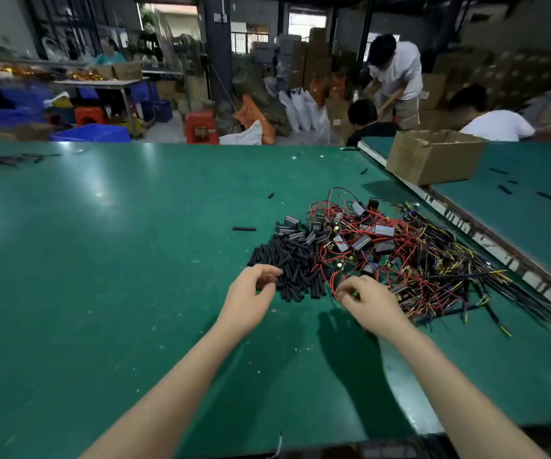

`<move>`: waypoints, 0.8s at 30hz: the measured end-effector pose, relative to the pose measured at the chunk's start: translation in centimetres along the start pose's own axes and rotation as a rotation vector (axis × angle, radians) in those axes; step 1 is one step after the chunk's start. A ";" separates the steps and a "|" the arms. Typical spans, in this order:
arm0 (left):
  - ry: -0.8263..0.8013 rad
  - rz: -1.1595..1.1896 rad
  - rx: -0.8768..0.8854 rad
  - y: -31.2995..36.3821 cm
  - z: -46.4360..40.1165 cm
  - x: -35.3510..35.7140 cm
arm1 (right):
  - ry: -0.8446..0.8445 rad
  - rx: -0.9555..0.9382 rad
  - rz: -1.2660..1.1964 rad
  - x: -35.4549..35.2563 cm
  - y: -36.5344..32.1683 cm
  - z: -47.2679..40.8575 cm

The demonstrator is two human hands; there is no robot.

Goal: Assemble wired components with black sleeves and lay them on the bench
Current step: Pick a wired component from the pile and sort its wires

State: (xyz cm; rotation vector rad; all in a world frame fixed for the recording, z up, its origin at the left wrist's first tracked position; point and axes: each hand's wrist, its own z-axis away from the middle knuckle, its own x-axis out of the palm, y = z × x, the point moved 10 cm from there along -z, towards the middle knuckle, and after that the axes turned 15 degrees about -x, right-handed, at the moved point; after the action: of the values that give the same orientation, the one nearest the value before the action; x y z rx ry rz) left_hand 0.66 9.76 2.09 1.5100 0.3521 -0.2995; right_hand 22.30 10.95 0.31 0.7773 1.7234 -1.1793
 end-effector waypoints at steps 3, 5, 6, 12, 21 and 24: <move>-0.024 -0.008 -0.024 -0.7 -0.9 0.2 | -0.008 0.051 -0.190 0.4 0.8 0.1; -0.054 0.002 -0.022 -1.0 -1.3 0.9 | 0.020 0.093 -0.119 -0.3 1.3 0.5; -0.064 0.005 -0.012 -1.1 -1.4 1.2 | 0.059 0.098 -0.034 -1.0 1.5 0.4; -0.114 0.039 0.017 -0.8 -2.2 2.0 | 0.228 0.197 0.179 -5.0 2.3 -3.3; -0.076 0.255 0.001 -1.6 -2.7 -1.8 | 0.152 0.563 -0.360 -2.4 6.8 -6.0; -0.069 0.294 -0.055 -3.0 -2.5 -3.0 | 0.018 0.507 -0.216 -2.6 6.3 -6.9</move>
State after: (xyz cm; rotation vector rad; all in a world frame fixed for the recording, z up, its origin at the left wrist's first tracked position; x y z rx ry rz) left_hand -3.35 12.10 0.52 1.4700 0.0800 -0.1077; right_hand 26.56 19.62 1.36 0.9124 1.5641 -1.8019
